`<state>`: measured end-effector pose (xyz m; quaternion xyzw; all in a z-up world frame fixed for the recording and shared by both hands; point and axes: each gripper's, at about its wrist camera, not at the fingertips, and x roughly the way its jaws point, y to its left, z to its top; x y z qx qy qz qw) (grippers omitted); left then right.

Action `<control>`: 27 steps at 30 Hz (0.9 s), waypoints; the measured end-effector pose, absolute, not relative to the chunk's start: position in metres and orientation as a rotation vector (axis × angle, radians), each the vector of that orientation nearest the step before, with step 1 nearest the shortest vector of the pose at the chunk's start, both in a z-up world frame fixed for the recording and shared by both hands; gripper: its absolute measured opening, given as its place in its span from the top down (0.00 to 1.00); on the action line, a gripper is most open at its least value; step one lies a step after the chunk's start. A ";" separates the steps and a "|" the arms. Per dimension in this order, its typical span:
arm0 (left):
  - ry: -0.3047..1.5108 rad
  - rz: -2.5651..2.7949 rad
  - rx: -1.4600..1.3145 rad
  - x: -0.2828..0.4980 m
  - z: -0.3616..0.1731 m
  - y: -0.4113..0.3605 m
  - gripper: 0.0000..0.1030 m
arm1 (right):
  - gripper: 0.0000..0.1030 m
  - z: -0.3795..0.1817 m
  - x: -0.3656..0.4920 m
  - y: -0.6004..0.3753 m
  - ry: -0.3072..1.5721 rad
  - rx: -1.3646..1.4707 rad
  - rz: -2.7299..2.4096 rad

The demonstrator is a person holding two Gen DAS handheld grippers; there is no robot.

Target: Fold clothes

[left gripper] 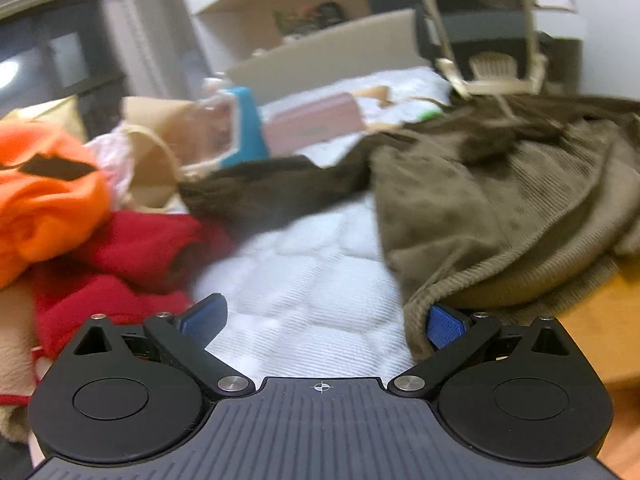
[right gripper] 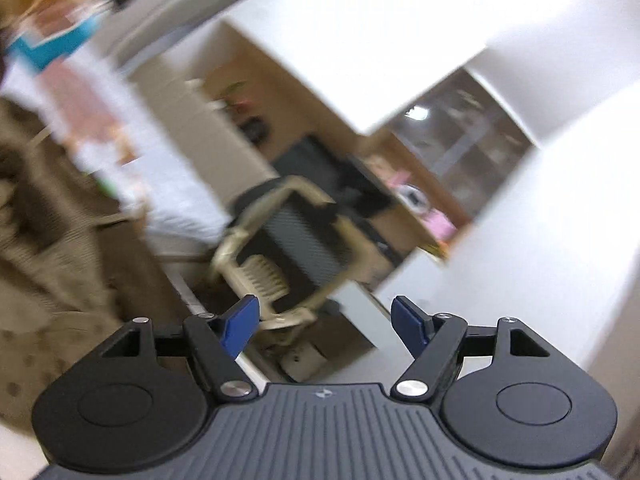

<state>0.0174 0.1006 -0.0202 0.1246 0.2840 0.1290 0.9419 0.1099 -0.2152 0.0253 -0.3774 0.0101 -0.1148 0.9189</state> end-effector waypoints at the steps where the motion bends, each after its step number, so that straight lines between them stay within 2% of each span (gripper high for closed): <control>1: 0.571 0.273 0.248 0.017 -0.018 0.103 0.00 | 0.29 0.033 0.101 -0.227 0.037 -0.728 -0.216; 7: 0.563 0.275 0.293 0.018 -0.011 0.099 0.00 | 0.22 0.036 0.105 -0.222 0.364 -0.473 0.204; 12: 0.563 0.253 0.332 0.024 -0.014 0.094 0.00 | 0.22 -0.001 0.168 -0.161 0.521 -0.547 0.245; 15: 0.566 0.250 0.363 0.028 -0.017 0.095 0.00 | 0.22 -0.028 0.183 -0.144 0.500 -0.770 0.155; 18: 0.550 0.276 0.411 0.026 -0.015 0.098 0.00 | 0.23 -0.038 0.168 -0.157 0.302 -0.955 -0.023; 24: 0.423 0.311 0.512 0.010 0.012 0.089 0.00 | 0.23 0.012 0.119 -0.219 0.102 -0.826 -0.221; 27: 0.359 0.309 0.525 0.003 0.032 0.086 0.00 | 0.23 0.043 0.098 -0.243 0.169 -0.635 -0.088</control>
